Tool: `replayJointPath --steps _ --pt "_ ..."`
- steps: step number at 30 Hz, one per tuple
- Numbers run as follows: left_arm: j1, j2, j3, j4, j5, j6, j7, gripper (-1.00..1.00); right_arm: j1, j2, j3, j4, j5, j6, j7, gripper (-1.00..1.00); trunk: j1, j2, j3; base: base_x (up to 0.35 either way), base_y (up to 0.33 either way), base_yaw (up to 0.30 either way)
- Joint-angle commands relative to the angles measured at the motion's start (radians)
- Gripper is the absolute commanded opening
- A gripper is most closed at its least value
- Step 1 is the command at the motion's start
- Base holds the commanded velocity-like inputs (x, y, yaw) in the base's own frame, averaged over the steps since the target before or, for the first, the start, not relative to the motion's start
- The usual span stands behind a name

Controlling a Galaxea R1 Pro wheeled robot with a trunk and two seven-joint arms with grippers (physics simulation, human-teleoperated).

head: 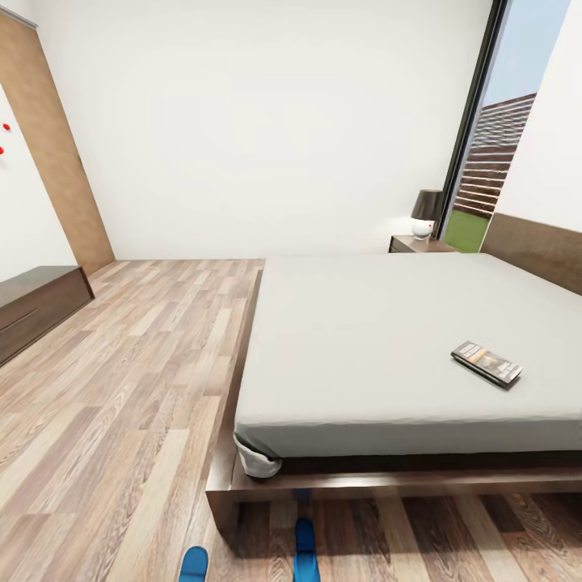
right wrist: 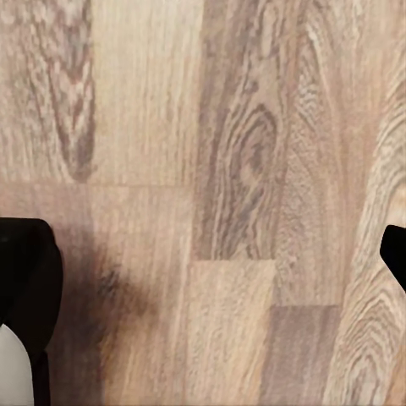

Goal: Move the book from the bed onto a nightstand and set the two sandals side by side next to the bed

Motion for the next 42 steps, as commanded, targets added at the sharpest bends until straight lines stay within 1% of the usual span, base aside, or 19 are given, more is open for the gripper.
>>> replayJointPath --steps 1,9,22,25,29,32,36,37,38,41,42 --pt "0.0 0.0 0.003 0.0 -0.01 0.003 0.003 -1.0 0.0 0.0 0.002 -0.002 0.008 0.005 0.003 1.0 0.0 0.0 -0.001 0.0 -0.031 0.0" --pt "0.0 0.001 0.003 0.0 -0.01 0.003 0.003 -1.0 0.0 -0.001 0.002 -0.002 0.009 0.005 0.003 1.0 0.0 0.0 -0.001 0.0 -0.126 0.0" --pt "0.0 0.001 0.003 0.001 -0.01 0.004 0.003 -1.0 0.0 -0.002 0.002 0.008 0.008 0.005 0.003 1.0 0.0 0.0 -0.001 0.0 -0.016 0.0" --pt "0.0 0.002 0.003 0.001 -0.011 0.004 0.004 -1.0 0.003 -0.006 0.001 0.034 0.008 0.005 0.003 1.0 0.0 0.0 -0.001 0.0 -0.001 0.0" --pt "0.0 0.002 0.003 0.001 -0.011 0.004 0.004 -1.0 0.023 -0.008 0.002 0.076 0.008 0.006 0.002 1.0 0.0 0.0 -0.001 0.0 0.0 0.0" --pt "0.0 0.002 0.003 0.001 -0.011 0.003 0.004 -1.0 0.06 -0.008 0.002 0.092 0.007 0.007 -0.012 1.0 0.0 0.0 -0.001 0.0 0.0 0.0" --pt "0.0 0.002 0.003 0.001 -0.012 0.002 0.005 -1.0 0.141 -0.009 0.0 0.103 0.003 0.008 -0.082 1.0 0.0 0.0 -0.001 0.0 0.0 0.0" --pt "0.0 0.002 0.002 0.001 -0.012 0.002 0.005 -1.0 0.163 -0.009 -0.001 0.104 0.002 0.008 -0.1 1.0 0.0 0.0 -0.001 0.0 0.0 0.0" --pt "0.0 0.002 0.002 0.001 -0.012 0.002 0.004 -1.0 0.207 -0.011 -0.003 0.106 0.0 0.008 -0.126 1.0 0.0 0.0 -0.001 0.0 0.0 0.0" --pt "0.0 0.002 0.002 0.001 -0.012 0.002 0.004 -1.0 0.269 -0.012 -0.005 0.108 -0.001 0.008 -0.15 1.0 0.0 0.0 -0.001 0.0 0.0 0.0" --pt "0.0 0.002 0.002 0.001 -0.012 0.001 0.005 -1.0 0.307 -0.014 -0.006 0.108 -0.002 0.008 -0.159 1.0 0.0 0.0 -0.001 0.0 0.0 0.0"
